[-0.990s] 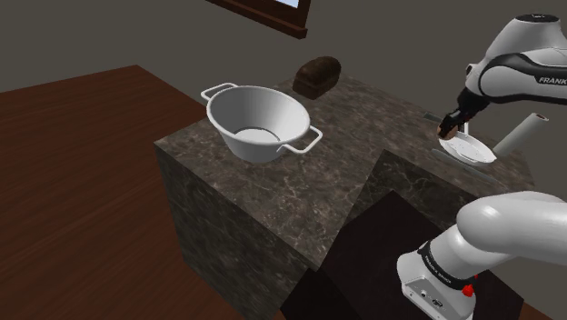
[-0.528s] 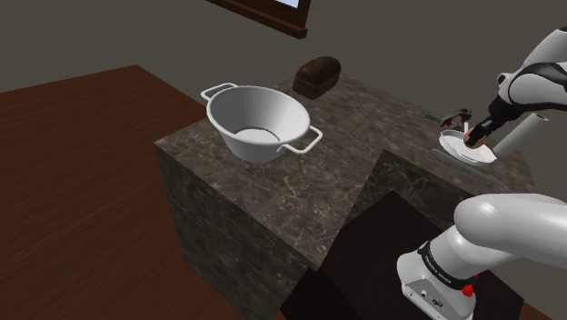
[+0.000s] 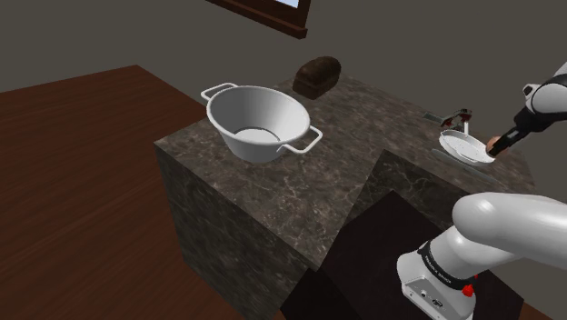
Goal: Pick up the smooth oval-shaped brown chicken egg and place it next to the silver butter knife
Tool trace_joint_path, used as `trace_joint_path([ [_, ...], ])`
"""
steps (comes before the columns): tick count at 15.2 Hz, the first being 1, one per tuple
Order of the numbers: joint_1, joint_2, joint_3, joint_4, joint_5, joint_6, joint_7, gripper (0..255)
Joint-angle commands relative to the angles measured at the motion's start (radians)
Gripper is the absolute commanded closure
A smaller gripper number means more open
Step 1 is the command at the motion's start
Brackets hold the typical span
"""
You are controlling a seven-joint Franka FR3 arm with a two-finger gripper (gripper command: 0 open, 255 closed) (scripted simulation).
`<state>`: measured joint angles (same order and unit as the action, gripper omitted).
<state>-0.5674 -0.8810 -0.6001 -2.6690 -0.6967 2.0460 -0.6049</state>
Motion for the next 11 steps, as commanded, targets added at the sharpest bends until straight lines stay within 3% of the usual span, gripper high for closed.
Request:
trace_joint_path([
  [1,-0.003,0.009,-0.015,-0.014,-0.013,0.024,0.002,255],
  [11,-0.020,0.072,-0.088,-0.105,-0.093,0.175,0.042,255],
])
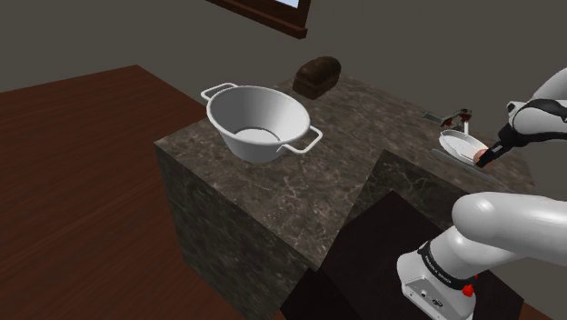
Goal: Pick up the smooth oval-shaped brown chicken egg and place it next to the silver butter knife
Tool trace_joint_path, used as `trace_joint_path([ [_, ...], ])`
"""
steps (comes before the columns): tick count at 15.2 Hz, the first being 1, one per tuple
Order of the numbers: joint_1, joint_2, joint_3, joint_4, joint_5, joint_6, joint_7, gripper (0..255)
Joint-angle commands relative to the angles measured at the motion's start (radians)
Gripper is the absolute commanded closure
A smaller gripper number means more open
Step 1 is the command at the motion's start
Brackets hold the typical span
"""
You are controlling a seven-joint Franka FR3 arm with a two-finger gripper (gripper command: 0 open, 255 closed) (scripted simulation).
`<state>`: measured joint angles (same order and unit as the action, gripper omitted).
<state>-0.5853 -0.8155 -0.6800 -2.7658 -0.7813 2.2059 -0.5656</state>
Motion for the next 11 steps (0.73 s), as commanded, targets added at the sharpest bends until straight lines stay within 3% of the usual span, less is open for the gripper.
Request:
trace_joint_path([
  [1,-0.004,0.015,-0.016,-0.016,-0.018,0.032,0.007,255],
  [11,-0.009,0.139,-0.102,-0.078,-0.113,0.215,0.063,255],
])
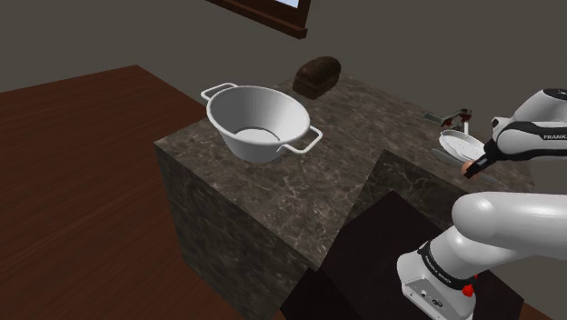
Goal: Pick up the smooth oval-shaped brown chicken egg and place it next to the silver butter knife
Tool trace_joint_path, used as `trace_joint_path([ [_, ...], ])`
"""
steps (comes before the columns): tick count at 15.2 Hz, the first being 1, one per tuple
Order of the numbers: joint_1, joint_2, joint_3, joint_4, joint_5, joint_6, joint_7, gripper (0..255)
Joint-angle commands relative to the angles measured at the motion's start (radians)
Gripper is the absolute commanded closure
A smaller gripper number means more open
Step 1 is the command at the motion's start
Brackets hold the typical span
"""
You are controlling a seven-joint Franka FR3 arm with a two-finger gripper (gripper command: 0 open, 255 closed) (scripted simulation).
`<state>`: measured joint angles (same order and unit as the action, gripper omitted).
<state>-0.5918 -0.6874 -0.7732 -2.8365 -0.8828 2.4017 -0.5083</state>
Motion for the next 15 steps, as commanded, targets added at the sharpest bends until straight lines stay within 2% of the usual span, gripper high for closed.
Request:
trace_joint_path([
  [1,-0.002,0.039,-0.024,-0.015,-0.029,0.054,0.017,255],
  [9,-0.002,0.039,-0.024,-0.015,-0.029,0.054,0.017,255],
  [10,-0.002,0.039,-0.024,-0.015,-0.029,0.054,0.017,0],
  [15,-0.002,0.039,-0.024,-0.015,-0.029,0.054,0.017,0],
])
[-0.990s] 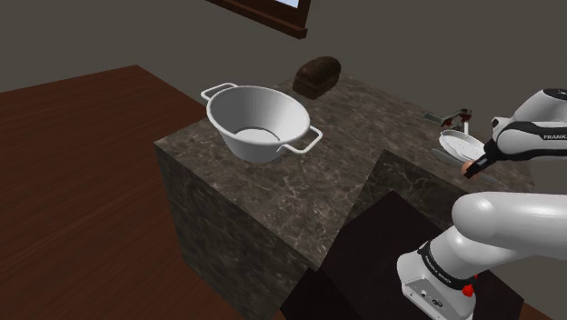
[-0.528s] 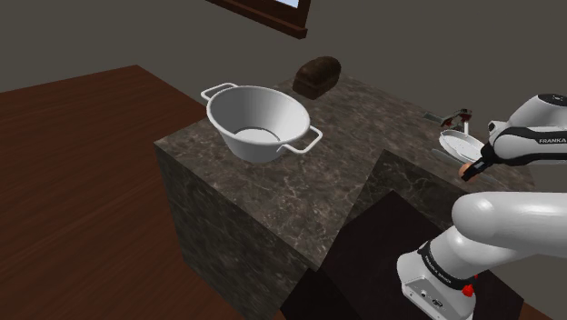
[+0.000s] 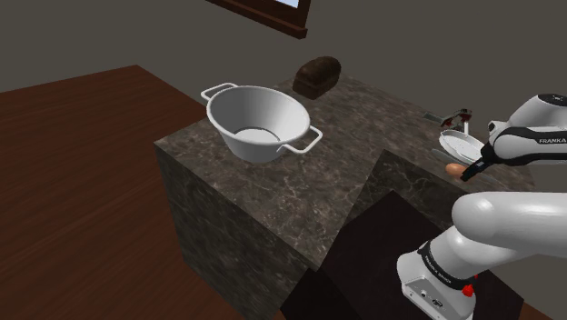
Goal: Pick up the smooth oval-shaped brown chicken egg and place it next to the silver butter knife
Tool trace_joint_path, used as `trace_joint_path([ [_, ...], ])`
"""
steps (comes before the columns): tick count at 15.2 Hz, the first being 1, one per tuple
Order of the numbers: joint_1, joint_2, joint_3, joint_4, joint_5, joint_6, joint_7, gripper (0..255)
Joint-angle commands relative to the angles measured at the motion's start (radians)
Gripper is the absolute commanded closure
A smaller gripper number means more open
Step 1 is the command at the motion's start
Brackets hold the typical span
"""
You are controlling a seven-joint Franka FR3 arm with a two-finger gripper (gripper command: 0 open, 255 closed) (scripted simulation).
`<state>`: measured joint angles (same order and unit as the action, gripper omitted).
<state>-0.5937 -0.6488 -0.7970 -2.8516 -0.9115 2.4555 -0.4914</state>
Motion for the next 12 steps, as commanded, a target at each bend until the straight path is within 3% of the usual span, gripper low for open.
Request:
trace_joint_path([
  [1,-0.007,-0.051,0.029,0.001,0.022,-0.055,-0.012,0],
  [4,-0.017,-0.172,0.109,0.016,0.090,-0.197,-0.041,0],
  [12,-0.017,-0.172,0.109,0.016,0.090,-0.197,-0.041,0],
])
